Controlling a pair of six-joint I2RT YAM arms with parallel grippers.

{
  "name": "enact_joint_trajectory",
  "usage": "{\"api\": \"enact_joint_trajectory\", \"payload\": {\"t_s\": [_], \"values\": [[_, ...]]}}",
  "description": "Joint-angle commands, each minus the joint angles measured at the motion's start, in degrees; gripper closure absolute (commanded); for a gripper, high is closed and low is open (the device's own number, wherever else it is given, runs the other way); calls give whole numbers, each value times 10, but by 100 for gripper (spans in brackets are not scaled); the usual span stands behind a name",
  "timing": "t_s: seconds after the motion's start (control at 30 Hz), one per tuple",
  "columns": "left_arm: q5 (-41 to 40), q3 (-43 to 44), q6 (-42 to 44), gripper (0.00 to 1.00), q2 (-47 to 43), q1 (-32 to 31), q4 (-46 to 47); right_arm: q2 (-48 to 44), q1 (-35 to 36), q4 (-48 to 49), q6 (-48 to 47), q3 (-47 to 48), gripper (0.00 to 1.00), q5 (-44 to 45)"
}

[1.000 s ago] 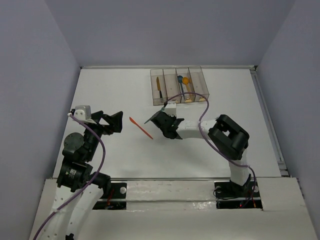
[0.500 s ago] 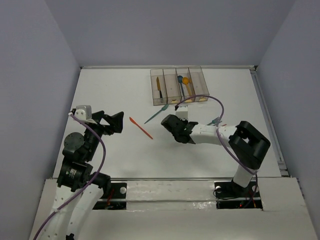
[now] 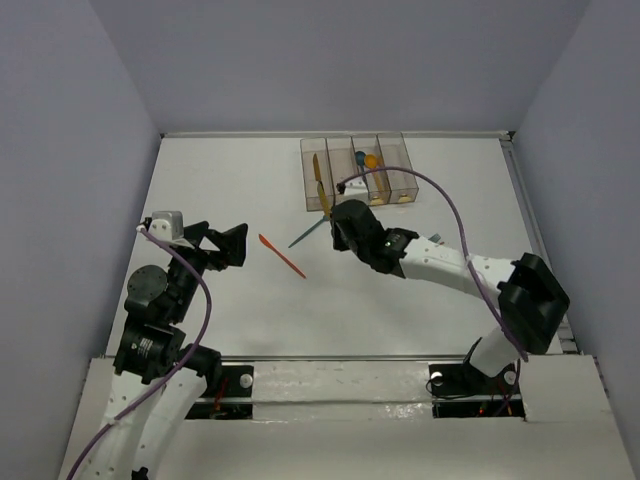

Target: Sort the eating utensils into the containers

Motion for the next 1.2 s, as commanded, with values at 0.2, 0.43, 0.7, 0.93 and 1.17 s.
{"api": "enact_joint_trajectory", "payload": {"t_s": [0.2, 0.43, 0.7, 0.93, 1.17], "values": [[0, 21, 0, 1, -12, -2, 23, 222, -115, 69, -101, 273, 100, -84], [-5, 22, 3, 1, -14, -7, 20, 345, -147, 34, -104, 426, 100, -101], [-5, 22, 3, 1, -14, -12, 21, 408, -157, 8, -97, 499, 95, -99], [-5, 22, 3, 1, -12, -12, 22, 420, -157, -4, -93, 522, 54, -98], [-5, 21, 3, 1, -13, -12, 22, 385, -163, -12, -121, 521, 42, -115]]}}
